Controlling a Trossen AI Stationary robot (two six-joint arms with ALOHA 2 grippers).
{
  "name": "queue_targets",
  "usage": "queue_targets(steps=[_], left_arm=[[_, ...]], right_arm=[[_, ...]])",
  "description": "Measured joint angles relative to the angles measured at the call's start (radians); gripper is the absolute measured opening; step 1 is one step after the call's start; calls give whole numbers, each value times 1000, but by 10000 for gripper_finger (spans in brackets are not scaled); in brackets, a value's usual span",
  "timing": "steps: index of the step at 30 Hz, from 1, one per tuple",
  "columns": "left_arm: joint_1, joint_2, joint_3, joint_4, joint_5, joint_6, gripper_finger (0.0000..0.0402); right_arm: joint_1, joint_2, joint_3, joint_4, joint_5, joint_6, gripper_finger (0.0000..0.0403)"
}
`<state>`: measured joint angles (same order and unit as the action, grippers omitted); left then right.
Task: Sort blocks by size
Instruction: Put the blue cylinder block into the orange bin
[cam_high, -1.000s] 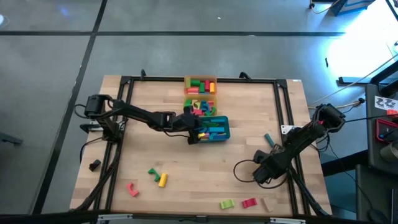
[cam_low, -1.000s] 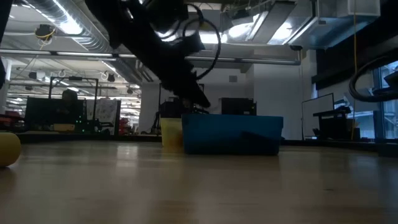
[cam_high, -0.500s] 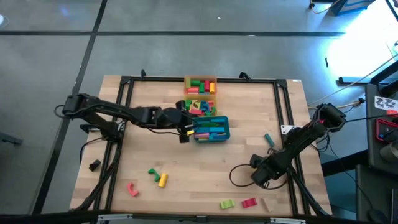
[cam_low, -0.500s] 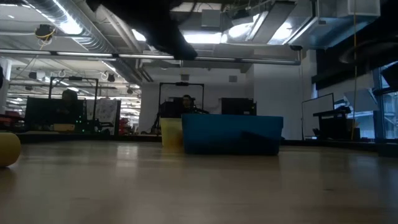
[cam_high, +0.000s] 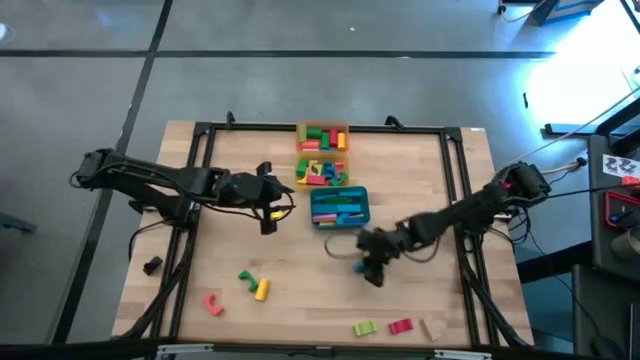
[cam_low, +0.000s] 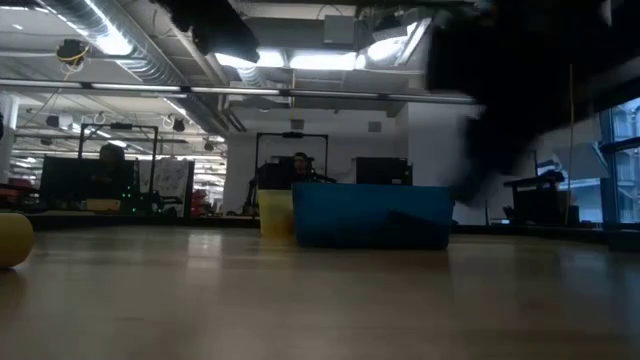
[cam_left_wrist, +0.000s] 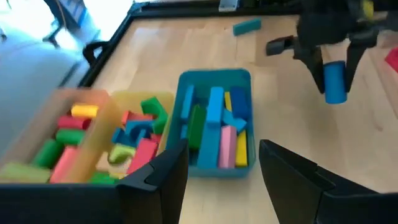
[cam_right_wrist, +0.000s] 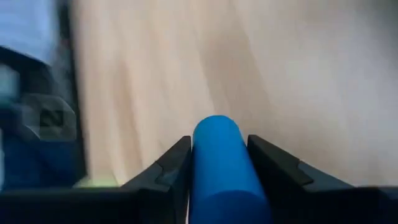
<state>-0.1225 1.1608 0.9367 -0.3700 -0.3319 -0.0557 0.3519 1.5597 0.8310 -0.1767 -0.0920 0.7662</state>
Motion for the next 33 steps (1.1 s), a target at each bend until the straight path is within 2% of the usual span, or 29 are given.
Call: queue_targets(steps=[6, 12, 16, 22, 28, 33], left_arm=[[-29, -36, 0, -91, 0, -68, 180], [-68, -42, 0, -162, 0, -89, 180], [-90, -42, 0, -174, 0, -143, 180], [-117, -42, 0, -174, 0, -146, 180], [-147, -42, 0, -175, 2, -168, 180], [-205, -42, 0, -226, 82, -243, 180]], right_arm=[[-197, -1, 0, 418, 2, -214, 145], [-419, -2, 1, 683, 149, -456, 144], [-570, 0, 1, 755, 190, -545, 144], [-746, 64, 1, 845, 158, -560, 144], [-828, 160, 2, 901, 152, -560, 156], [-846, 231, 2, 956, 154, -561, 159]])
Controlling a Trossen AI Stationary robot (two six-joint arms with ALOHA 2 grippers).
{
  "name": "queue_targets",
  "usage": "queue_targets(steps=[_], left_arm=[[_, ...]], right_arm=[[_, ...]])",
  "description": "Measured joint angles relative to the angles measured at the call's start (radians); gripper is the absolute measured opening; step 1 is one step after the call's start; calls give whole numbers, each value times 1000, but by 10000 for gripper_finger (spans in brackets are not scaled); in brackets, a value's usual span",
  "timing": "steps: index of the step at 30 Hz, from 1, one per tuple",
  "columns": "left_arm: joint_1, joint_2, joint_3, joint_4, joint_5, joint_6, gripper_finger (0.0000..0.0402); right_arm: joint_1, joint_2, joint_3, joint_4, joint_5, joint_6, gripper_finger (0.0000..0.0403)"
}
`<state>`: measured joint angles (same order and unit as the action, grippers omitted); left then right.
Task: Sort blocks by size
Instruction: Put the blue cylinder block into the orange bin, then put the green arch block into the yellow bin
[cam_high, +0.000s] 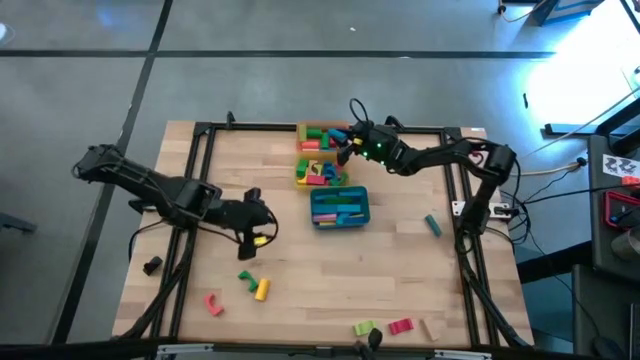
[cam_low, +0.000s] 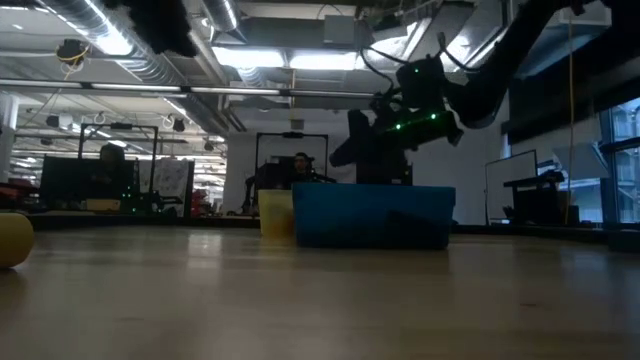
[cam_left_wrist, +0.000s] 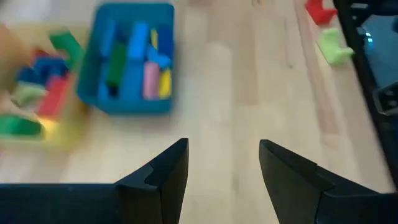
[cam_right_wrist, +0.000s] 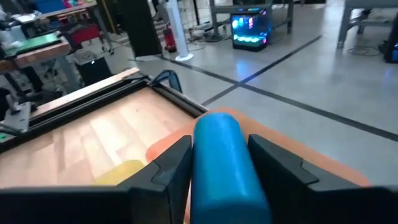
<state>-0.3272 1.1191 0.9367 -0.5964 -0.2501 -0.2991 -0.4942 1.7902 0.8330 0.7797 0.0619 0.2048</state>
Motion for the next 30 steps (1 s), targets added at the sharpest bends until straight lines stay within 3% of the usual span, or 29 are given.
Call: queue_targets(steps=[6, 18, 21, 24, 30], left_arm=[[-89, 0, 0, -76, 7, -229, 180], [-342, 32, 0, -80, 38, -554, 180], [-391, 81, 0, -99, 36, -546, 180], [-411, 149, 0, -121, 18, -425, 180], [-418, 290, 0, -126, 15, -153, 180]], right_arm=[[2, 55, 24, 46, 65, -4, 160], [3, 81, 113, -10, 59, -1, 161], [4, 81, 119, -21, 58, -1, 161], [4, 81, 119, -24, 33, 3, 161], [3, 60, 119, -26, -170, 131, 161]])
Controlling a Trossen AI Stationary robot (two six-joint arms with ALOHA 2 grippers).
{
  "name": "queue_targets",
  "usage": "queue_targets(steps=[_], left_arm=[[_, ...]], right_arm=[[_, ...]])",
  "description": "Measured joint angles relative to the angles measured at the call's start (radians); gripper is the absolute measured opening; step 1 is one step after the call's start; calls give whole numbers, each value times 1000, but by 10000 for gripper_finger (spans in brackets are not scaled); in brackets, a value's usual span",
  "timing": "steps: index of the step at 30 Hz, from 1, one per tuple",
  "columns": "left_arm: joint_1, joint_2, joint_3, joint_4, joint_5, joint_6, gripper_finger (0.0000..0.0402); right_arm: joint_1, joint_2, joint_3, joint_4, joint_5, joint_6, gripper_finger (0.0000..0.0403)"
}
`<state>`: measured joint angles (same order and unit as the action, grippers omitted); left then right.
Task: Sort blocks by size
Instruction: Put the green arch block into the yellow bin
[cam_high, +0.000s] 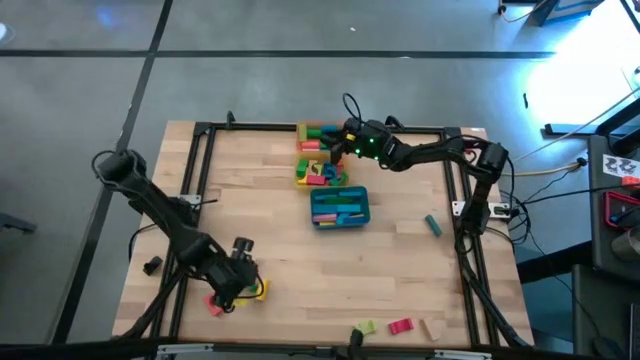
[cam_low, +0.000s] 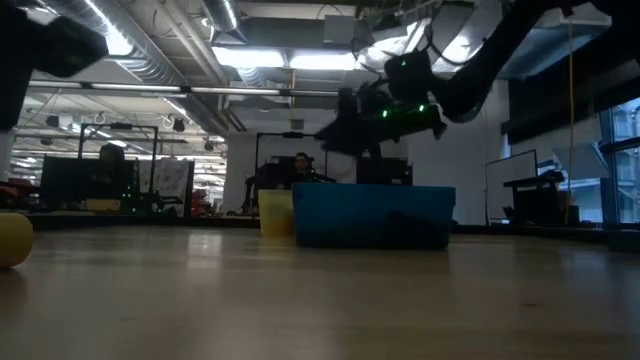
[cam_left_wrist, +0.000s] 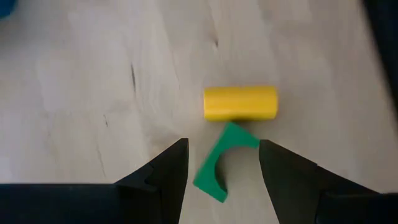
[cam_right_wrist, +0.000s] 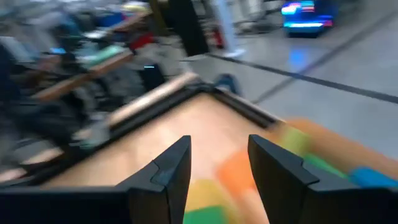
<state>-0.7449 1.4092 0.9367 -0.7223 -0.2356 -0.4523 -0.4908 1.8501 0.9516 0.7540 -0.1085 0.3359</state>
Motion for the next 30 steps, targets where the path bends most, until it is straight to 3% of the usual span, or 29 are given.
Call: queue_targets(steps=[9, 18, 21, 24, 30], left_arm=[[0, 146, 0, 1, 4, 114, 180], [1, 261, 0, 5, 26, 176, 180], [6, 299, 2, 9, 28, 202, 178], [16, 316, 5, 10, 36, 201, 160], [45, 298, 0, 11, 51, 215, 74]], right_arm=[[0, -212, 0, -34, -273, 5, 161], [67, -543, 0, -431, -595, 117, 161], [173, -634, 0, -582, -587, 116, 161], [306, -701, 0, -692, -494, 117, 161], [593, -760, 0, -869, -269, 113, 161]])
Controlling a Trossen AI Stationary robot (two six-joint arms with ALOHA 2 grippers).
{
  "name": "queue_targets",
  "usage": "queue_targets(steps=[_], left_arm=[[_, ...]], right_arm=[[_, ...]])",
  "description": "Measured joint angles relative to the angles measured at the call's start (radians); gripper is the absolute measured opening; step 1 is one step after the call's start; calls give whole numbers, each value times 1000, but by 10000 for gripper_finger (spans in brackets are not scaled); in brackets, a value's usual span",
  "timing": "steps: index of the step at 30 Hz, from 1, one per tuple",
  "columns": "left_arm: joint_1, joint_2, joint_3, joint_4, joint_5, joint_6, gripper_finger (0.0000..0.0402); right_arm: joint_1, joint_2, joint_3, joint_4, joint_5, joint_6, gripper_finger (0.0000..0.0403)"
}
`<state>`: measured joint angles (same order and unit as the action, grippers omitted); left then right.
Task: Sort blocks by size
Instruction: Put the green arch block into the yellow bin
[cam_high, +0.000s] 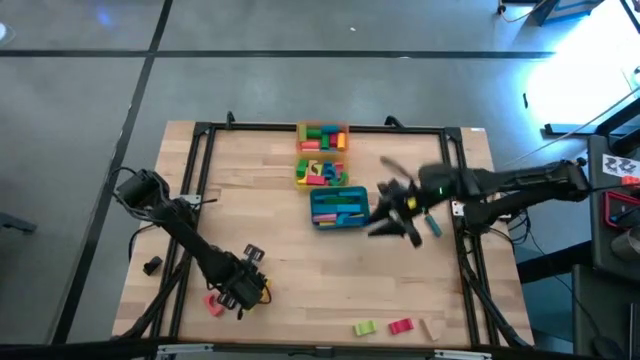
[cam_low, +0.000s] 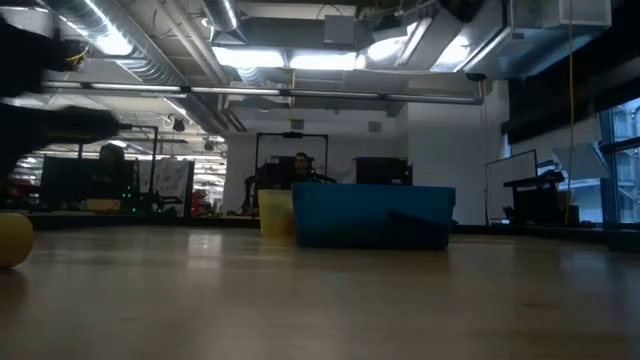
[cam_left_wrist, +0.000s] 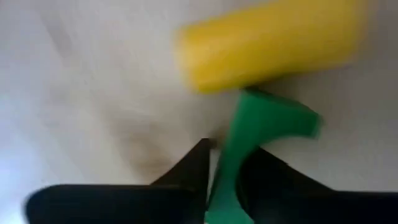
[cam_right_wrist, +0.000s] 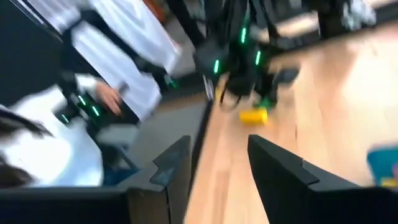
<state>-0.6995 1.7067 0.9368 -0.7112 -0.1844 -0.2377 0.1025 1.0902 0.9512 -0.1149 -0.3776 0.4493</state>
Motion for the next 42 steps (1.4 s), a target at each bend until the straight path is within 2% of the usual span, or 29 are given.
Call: queue_targets(steps=[3, 7, 13, 16, 20, 24, 27, 31, 34, 42], left_arm=[[27, -23, -3, -20, -27, -14, 26], [64, -72, -2, -15, -18, -58, 23], [136, -170, 55, -77, -44, 39, 28], [187, -222, 67, -22, -121, 136, 24], [281, -237, 68, 222, -267, 269, 26], [383, -201, 69, 505, -274, 336, 44], [448, -177, 69, 621, -275, 407, 48], [540, -160, 69, 717, -273, 476, 50], [620, -138, 69, 758, -273, 473, 51], [779, -53, 69, 757, -272, 505, 53]], right_arm=[[137, 5, 0, -99, 155, 1, 161], [293, 42, -1, -162, 334, 85, 161], [458, 124, -1, -159, 447, 160, 161], [517, 176, -1, -158, 491, 175, 161], [570, 263, -1, -157, 496, 175, 161], [592, 347, -1, -150, 469, 176, 161], [592, 393, -1, -146, 433, 176, 161], [592, 430, -1, -140, 413, 175, 161], [592, 449, -1, -145, 421, 175, 161], [591, 469, 0, -134, 411, 175, 161]])
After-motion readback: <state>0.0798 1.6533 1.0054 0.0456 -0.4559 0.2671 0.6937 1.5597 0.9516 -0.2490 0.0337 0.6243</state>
